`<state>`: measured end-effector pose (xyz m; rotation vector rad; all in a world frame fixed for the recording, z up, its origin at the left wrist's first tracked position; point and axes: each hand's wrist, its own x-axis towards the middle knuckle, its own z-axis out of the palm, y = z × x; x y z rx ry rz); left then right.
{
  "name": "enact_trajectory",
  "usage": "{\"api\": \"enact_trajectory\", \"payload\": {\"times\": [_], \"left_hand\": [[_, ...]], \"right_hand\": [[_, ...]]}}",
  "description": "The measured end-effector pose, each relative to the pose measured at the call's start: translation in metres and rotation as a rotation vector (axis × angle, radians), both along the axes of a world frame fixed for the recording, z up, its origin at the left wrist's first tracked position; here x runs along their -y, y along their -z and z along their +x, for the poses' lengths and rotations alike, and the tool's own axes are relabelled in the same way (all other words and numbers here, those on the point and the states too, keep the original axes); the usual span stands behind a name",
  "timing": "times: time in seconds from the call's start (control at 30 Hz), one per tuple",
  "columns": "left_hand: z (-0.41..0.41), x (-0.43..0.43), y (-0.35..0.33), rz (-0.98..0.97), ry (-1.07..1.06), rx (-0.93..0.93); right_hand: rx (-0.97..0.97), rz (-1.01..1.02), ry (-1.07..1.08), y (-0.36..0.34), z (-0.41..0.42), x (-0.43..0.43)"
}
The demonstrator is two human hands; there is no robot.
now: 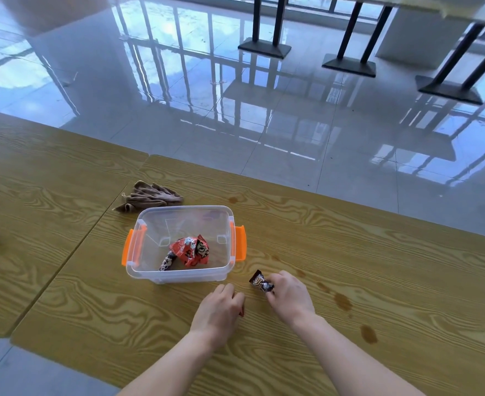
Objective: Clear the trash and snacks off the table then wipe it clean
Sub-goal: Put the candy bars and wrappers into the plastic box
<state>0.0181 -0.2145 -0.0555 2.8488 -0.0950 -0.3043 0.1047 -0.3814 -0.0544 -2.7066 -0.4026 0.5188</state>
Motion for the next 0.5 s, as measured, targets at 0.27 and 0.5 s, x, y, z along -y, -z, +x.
{"api": "enact_trajectory", "payload": {"times": [0.27, 0.5], "left_hand": [[-0.002, 0.009, -0.046, -0.12, -0.029, 0.224], [0.01, -0.017, -0.101, -0.215, -0.136, 0.465]], "right_hand": [[0.09, 0.092, 0.082, -0.031, 0.003, 0.022], [0.292, 0.218, 0.058, -0.09, 0.019, 0.01]]}}
